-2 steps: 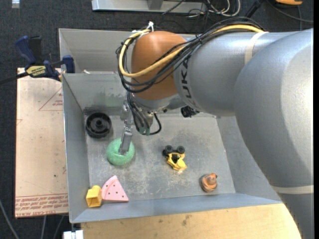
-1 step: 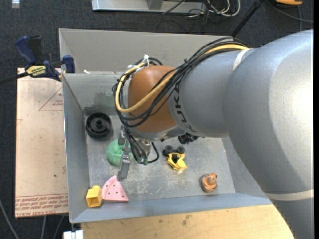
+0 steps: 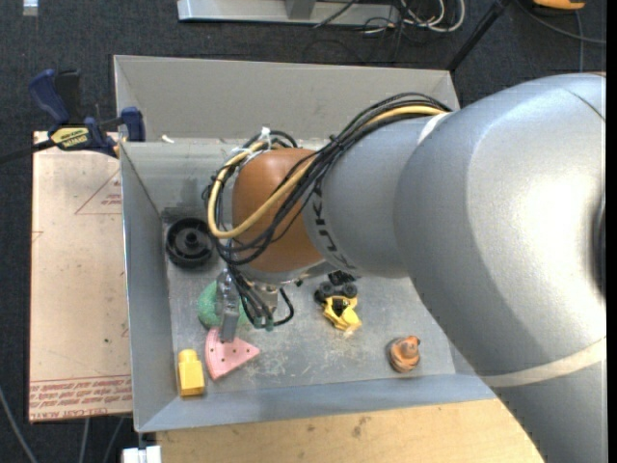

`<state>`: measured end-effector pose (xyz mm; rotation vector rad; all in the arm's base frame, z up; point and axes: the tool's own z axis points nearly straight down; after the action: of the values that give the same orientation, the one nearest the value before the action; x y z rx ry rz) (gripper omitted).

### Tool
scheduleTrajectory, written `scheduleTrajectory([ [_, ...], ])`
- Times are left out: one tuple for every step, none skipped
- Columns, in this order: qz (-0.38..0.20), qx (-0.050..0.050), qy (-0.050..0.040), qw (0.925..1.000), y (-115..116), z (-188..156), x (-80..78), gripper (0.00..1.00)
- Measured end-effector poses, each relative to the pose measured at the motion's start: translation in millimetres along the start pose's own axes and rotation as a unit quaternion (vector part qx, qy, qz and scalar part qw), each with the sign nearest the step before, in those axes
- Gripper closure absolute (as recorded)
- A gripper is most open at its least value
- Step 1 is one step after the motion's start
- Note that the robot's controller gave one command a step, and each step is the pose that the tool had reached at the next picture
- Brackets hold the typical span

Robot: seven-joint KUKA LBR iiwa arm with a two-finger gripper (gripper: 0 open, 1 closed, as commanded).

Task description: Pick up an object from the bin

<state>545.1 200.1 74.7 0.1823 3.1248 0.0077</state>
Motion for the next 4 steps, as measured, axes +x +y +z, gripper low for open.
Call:
scheduleTrajectory([
  [-0.001, 0.001, 0.0041, 1.0000, 0, 4, 3.1, 0.00],
  [-0.001, 0.001, 0.0041, 1.0000, 0, 4, 3.1, 0.00],
  [-0.007, 0.002, 0.0069, 1.0000, -4, -25, -43.5, 0.00],
  [0.017, 0.002, 0.0054, 0.9998, -47, -30, -33.5, 1.00],
])
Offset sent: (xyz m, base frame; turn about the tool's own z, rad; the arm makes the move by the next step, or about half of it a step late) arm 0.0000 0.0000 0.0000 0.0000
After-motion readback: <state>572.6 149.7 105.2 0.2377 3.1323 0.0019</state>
